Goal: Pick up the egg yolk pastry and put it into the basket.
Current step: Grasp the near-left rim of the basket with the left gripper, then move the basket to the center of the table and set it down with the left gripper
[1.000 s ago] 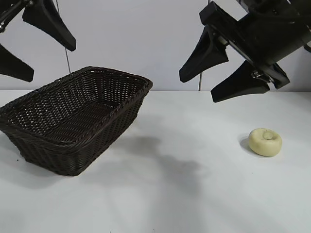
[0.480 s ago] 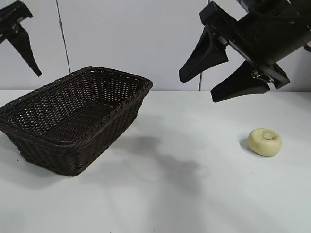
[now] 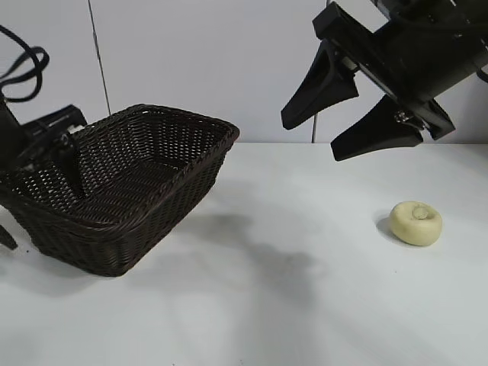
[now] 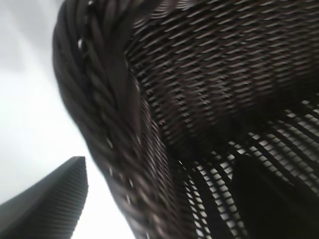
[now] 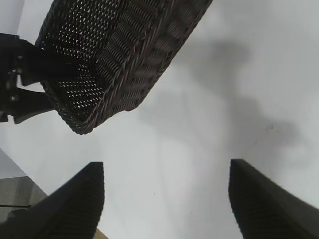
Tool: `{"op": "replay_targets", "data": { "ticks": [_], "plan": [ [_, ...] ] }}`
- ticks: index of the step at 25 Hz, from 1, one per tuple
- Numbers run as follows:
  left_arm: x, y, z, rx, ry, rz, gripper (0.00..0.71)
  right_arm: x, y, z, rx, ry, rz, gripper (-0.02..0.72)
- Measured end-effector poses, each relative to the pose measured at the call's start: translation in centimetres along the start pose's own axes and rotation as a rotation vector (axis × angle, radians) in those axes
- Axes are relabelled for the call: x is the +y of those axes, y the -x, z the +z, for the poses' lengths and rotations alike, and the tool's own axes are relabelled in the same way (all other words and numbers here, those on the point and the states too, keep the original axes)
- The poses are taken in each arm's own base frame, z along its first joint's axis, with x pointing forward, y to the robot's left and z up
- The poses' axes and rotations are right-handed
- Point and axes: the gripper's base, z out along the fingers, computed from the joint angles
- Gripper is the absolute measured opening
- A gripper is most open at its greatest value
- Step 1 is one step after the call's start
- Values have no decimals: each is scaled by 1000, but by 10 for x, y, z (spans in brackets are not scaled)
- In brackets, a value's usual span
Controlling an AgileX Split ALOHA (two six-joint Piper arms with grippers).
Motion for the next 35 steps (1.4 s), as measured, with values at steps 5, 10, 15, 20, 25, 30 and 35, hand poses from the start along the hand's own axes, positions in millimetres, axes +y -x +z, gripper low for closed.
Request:
{"op": "replay_targets", "data": {
  "ticks": [5, 10, 15, 20, 25, 30, 35],
  "plan": [
    [2, 0, 12, 24, 22, -19, 480, 0, 0, 0, 1, -1, -2, 508],
    [0, 1, 12, 16, 4, -68, 165, 0, 0, 0, 1, -1, -2, 508],
    [-5, 3, 7, 20, -3, -85, 99, 0, 0, 0, 2, -2, -3, 508],
    [-19, 9, -6, 30, -11, -15, 99, 0, 0, 0, 5, 0, -3, 508],
    [-33, 18, -22, 56, -30, 157, 99, 0, -1, 0, 8, 0, -5, 508],
    [-40, 24, -37, 102, -64, 403, 99, 0, -1, 0, 9, 0, -5, 508],
    [-41, 23, -42, 143, -59, 616, 99, 0, -1, 0, 9, 0, -5, 508]
  ]
}}
